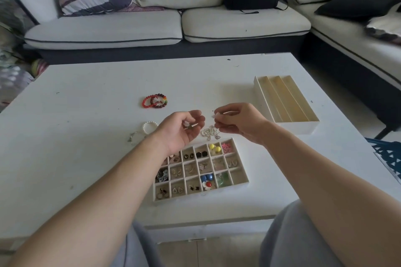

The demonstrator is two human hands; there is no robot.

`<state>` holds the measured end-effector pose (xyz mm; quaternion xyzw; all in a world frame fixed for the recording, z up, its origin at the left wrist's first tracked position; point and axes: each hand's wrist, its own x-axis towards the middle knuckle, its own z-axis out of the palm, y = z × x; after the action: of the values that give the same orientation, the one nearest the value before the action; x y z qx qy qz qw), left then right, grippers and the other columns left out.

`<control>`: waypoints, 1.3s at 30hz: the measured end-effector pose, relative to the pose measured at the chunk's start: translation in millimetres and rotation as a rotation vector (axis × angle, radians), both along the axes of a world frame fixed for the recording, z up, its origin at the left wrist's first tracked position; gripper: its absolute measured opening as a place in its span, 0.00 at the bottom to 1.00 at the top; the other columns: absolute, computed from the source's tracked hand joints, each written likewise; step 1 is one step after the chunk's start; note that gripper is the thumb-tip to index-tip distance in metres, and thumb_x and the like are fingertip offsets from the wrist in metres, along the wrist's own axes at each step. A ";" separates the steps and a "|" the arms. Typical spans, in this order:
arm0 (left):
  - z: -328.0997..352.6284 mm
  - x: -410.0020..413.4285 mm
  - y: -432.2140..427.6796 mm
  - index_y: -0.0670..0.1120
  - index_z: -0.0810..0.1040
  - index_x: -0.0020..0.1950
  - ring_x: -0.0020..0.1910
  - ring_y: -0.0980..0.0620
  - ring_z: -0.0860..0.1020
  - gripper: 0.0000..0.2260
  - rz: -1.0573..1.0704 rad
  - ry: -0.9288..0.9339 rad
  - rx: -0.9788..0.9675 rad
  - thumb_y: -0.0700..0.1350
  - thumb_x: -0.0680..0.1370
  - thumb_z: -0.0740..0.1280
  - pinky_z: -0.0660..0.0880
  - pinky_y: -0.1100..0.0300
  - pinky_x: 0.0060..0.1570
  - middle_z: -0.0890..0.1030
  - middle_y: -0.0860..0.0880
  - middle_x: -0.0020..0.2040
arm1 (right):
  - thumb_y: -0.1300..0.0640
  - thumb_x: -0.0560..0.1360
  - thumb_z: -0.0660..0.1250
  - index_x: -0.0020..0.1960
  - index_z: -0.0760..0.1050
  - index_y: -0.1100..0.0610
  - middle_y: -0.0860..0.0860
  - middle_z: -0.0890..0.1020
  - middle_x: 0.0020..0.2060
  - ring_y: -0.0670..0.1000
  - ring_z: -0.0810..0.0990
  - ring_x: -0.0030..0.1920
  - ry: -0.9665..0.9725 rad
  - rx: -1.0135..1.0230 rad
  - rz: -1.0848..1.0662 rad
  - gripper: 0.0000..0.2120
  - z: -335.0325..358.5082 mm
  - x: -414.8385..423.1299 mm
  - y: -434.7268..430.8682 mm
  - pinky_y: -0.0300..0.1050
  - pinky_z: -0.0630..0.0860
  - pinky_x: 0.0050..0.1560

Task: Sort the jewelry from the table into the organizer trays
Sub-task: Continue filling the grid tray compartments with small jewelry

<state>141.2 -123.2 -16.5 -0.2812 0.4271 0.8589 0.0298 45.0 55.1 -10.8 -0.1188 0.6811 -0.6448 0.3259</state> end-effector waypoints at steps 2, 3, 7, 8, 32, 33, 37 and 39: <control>0.7 -0.9 1.6 0.41 0.80 0.49 0.35 0.53 0.78 0.09 -0.022 -0.023 -0.027 0.36 0.78 0.60 0.73 0.66 0.30 0.81 0.46 0.42 | 0.64 0.74 0.75 0.54 0.81 0.64 0.63 0.86 0.48 0.56 0.87 0.47 0.017 0.042 0.062 0.09 1.5 2.8 -0.9 0.49 0.84 0.52; 0.3 -1.9 3.4 0.42 0.81 0.48 0.33 0.54 0.76 0.08 -0.042 -0.033 -0.067 0.39 0.78 0.61 0.71 0.66 0.29 0.80 0.47 0.40 | 0.63 0.74 0.75 0.54 0.81 0.64 0.63 0.86 0.48 0.56 0.87 0.47 0.025 0.057 0.081 0.10 2.9 3.9 -1.5 0.50 0.84 0.52; -4.1 -6.5 15.6 0.42 0.79 0.45 0.29 0.54 0.70 0.12 -0.088 -0.110 -0.332 0.49 0.82 0.64 0.66 0.64 0.27 0.73 0.49 0.34 | 0.62 0.75 0.75 0.56 0.79 0.64 0.60 0.87 0.47 0.56 0.87 0.47 0.063 0.085 0.164 0.12 9.3 7.1 -2.4 0.52 0.84 0.53; -4.1 -7.1 19.4 0.43 0.78 0.44 0.29 0.54 0.69 0.13 -0.105 -0.115 -0.361 0.52 0.82 0.65 0.65 0.63 0.26 0.71 0.49 0.34 | 0.61 0.75 0.74 0.55 0.78 0.63 0.59 0.87 0.47 0.56 0.87 0.46 0.087 0.102 0.180 0.11 9.8 7.7 -2.5 0.52 0.84 0.52; -9.9 -6.6 31.4 0.44 0.80 0.53 0.28 0.55 0.63 0.06 -0.286 -0.087 -0.520 0.45 0.82 0.66 0.62 0.62 0.27 0.65 0.53 0.28 | 0.61 0.74 0.76 0.43 0.80 0.51 0.48 0.84 0.41 0.50 0.84 0.36 0.602 0.462 0.231 0.07 10.1 0.1 11.5 0.44 0.84 0.39; -8.8 -6.2 33.4 0.44 0.79 0.53 0.28 0.55 0.62 0.05 -0.303 -0.082 -0.464 0.45 0.82 0.65 0.61 0.62 0.27 0.64 0.52 0.29 | 0.61 0.74 0.76 0.42 0.80 0.50 0.47 0.84 0.41 0.49 0.83 0.34 0.615 0.475 0.243 0.08 10.7 0.9 10.9 0.41 0.82 0.36; -10.8 -5.2 40.1 0.46 0.77 0.53 0.28 0.55 0.62 0.09 -0.331 -0.059 -0.274 0.50 0.85 0.60 0.60 0.62 0.29 0.64 0.52 0.31 | 0.62 0.72 0.77 0.42 0.82 0.50 0.48 0.85 0.41 0.52 0.85 0.37 0.607 0.426 0.232 0.08 10.6 2.5 9.0 0.45 0.83 0.38; -12.0 -5.3 40.7 0.46 0.77 0.52 0.28 0.55 0.62 0.11 -0.304 -0.069 -0.221 0.51 0.85 0.60 0.60 0.63 0.28 0.64 0.52 0.31 | 0.62 0.73 0.77 0.43 0.82 0.53 0.50 0.84 0.41 0.56 0.85 0.39 0.605 0.399 0.213 0.06 10.7 3.1 9.9 0.49 0.85 0.39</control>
<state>135.8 -82.6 -28.5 -0.2441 0.5551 0.7822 0.1428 48.1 64.9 0.0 -0.3080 0.8426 -0.3979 0.1920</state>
